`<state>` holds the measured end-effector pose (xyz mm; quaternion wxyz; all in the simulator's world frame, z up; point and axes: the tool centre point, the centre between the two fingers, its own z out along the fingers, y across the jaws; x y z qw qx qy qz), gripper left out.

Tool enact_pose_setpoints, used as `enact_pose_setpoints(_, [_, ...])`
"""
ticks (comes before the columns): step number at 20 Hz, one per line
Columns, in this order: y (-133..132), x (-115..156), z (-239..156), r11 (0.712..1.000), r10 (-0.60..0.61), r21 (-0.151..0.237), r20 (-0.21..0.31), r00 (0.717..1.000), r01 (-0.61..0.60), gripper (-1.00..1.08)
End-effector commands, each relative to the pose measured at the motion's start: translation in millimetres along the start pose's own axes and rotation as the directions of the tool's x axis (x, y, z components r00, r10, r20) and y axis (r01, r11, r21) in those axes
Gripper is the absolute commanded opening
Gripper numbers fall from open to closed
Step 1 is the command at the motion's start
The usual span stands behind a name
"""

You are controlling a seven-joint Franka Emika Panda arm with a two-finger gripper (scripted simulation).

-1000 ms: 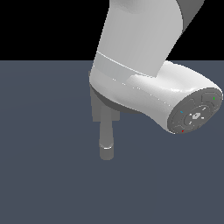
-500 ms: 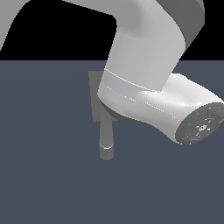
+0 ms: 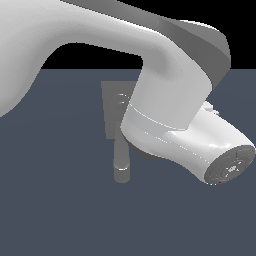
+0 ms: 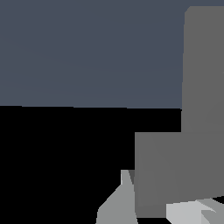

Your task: Turn on the faucet by rotating a designated handle.

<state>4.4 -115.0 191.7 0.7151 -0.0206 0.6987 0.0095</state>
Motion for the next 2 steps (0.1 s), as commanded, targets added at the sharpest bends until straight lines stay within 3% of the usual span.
enact_pose_setpoints(1, [3.0,18.3,1.1,1.0,0.0,-0.014,-0.021,1.0,0.0,-1.0])
enact_pose_setpoints(2, [3.0,18.3,1.1,1.0,0.0,-0.014,-0.021,1.0,0.0,-1.0])
